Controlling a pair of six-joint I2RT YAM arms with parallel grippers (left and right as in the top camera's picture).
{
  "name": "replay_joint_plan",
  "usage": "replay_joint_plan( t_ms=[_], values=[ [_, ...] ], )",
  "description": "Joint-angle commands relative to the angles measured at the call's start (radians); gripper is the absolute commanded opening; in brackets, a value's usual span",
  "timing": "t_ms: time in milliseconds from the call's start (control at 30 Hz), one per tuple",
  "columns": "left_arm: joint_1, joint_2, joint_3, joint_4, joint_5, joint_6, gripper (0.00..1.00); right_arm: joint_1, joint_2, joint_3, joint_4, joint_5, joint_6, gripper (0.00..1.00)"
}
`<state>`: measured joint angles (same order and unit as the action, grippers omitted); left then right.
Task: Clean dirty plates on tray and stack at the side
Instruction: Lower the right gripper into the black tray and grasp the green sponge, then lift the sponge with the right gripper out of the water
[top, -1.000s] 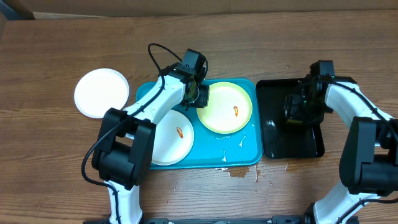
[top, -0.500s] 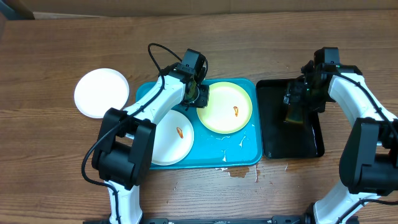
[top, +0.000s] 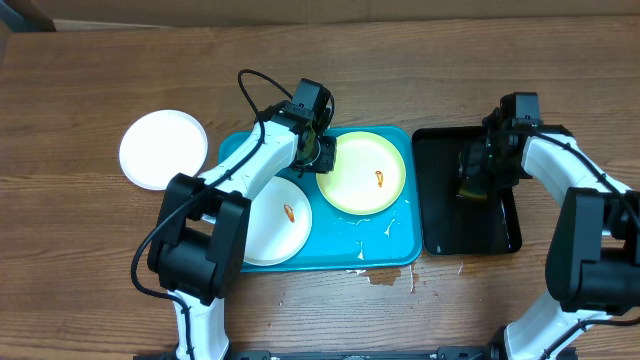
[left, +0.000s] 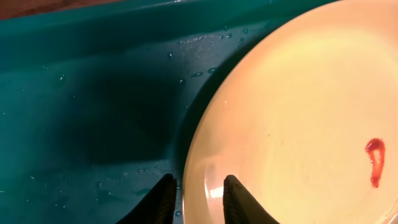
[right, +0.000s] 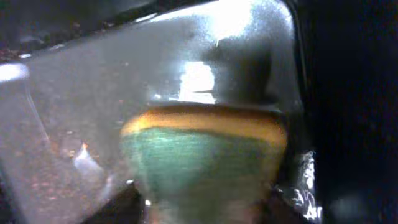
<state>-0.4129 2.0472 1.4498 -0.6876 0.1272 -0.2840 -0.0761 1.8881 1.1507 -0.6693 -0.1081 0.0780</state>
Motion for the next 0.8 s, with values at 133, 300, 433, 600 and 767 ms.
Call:
replay_joint_plan(
  t_ms=[133,300,433,600,767],
  values=[
    [-0.007,0.010,0.007,0.001,-0.004,0.016,0.33,0.005,0.005,-0.006,-0.024,-0.051,0.003,0.53],
    [-0.007,0.010,0.007,0.001,-0.003,0.016,0.41,0.010,0.004,0.074,-0.173,-0.051,0.003,0.58],
    [-0.008,0.010,0.007,0.003,-0.003,0.015,0.41,0.028,0.004,0.085,-0.187,-0.038,-0.001,0.61],
    [-0.008,0.010,0.007,0.003,-0.003,0.015,0.41,0.037,0.005,0.082,-0.129,0.056,0.000,0.63],
    [-0.008,0.010,0.007,0.003,-0.003,0.015,0.40,0.037,0.005,0.063,-0.130,0.055,0.027,0.53]
  ],
)
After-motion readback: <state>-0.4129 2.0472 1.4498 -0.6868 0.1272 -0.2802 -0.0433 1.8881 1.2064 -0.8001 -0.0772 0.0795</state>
